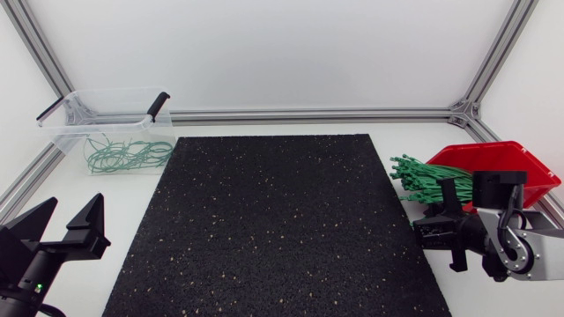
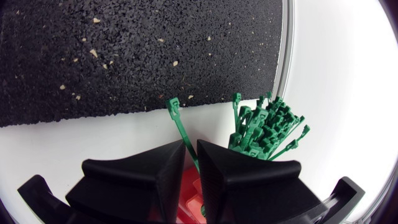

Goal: Take a green cable tie from the red box, thread the tail through the head to close it, then place it in the transparent bin on the left.

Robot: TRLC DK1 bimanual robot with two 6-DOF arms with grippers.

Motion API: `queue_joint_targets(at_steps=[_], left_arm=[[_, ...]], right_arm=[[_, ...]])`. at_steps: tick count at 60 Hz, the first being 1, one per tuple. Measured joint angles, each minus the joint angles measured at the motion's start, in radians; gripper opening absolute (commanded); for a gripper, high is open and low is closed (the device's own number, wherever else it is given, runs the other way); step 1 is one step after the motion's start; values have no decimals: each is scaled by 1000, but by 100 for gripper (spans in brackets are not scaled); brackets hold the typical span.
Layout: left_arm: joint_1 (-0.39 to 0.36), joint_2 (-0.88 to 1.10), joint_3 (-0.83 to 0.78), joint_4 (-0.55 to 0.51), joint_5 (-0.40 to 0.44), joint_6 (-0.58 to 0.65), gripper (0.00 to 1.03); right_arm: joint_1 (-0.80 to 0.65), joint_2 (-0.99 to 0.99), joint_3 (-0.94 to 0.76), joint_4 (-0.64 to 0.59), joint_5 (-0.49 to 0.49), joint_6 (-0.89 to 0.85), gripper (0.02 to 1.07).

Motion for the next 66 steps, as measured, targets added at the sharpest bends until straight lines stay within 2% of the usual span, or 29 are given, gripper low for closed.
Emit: queue_joint_targets(at_steps=[7, 9, 33, 37, 39, 51, 66], left_arm=[[0, 0, 0, 0, 0, 0, 100], [0, 0, 0, 0, 0, 0, 100], [0, 0, 0, 0, 0, 0, 100], [0, 0, 0, 0, 0, 0, 100], [0, 0, 0, 0, 0, 0, 100], [0, 0, 0, 0, 0, 0, 100], [0, 0, 0, 0, 0, 0, 100]], right_arm=[[3, 0, -2, 0, 0, 0, 20], [3, 0, -2, 0, 0, 0, 12], [15, -19, -14, 37, 3, -3, 11], [22, -59, -19, 34, -8, -3, 11], [24, -81, -21, 29, -18, -3, 8], [36, -279, -43, -3, -109, 0, 8], [54, -466, -43, -116, -129, 6, 8]])
